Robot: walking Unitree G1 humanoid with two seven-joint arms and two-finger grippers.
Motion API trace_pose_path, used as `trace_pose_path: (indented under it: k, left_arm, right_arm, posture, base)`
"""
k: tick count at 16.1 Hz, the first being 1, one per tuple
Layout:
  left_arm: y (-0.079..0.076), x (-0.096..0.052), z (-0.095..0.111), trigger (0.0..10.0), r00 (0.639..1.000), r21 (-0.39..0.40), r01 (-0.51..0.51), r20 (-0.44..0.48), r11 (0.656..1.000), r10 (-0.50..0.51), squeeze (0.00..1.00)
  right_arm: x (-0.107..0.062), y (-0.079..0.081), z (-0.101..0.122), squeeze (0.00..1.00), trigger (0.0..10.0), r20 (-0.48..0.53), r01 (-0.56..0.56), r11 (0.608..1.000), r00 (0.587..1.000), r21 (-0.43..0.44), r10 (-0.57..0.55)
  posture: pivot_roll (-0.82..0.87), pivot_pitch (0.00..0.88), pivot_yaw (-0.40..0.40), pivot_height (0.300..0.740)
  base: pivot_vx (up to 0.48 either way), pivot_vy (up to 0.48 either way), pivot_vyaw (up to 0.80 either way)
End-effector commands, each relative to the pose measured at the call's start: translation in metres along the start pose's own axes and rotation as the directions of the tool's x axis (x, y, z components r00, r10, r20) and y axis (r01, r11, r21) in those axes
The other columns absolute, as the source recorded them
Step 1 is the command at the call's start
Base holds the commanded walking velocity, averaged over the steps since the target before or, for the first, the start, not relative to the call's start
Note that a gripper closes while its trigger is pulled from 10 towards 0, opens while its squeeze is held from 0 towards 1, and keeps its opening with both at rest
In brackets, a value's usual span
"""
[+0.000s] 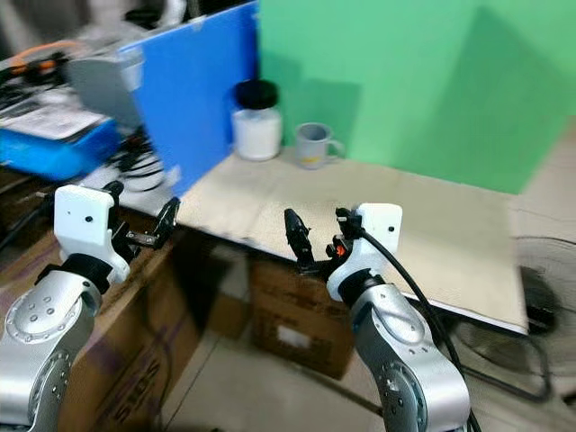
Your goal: Setting the table
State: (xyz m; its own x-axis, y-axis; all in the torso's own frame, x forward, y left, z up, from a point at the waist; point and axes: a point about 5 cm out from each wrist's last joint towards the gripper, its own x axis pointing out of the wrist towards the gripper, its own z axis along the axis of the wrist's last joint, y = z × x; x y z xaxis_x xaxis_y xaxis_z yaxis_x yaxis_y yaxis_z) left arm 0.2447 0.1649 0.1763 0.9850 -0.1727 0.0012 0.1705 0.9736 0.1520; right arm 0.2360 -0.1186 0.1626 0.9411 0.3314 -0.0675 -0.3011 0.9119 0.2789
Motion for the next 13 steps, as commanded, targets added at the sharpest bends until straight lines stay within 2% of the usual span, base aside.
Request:
trace_pose_path:
  k: [1,10,13]
  left_arm:
    - [-0.0019,0.0016,0.0019,10.0,1.0,-0.002,0.018,0.005,1.0,-0.018,0.0]
    - [-0.0049,0.0006,0.0005,10.0,0.998,-0.001,0.063,-0.005,0.998,-0.063,0.0]
    - [-0.0059,0.001,0.0006,10.0,0.997,-0.003,0.075,-0.005,0.997,-0.075,0.0]
  right_arm:
    - [0.0017,-0.0022,-0.0005,0.0,10.0,-0.013,0.014,1.0,1.0,-0.003,-0.014]
    - [0.0055,-0.0025,-0.0025,0.0,10.0,-0.026,0.018,1.0,0.999,-0.018,-0.019]
    - [0.0058,-0.0021,-0.0031,0.0,10.0,-0.031,0.016,1.0,0.999,-0.023,-0.017]
  posture:
    - [0.14,0.0,0.045,0.74]
    - [0.15,0.0,0.045,0.74]
    - [0.15,0.0,0.047,0.74]
  base:
    - [0.341,0.0,0.0]
    - [0.34,0.0,0.0]
    - [0.34,0.0,-0.69]
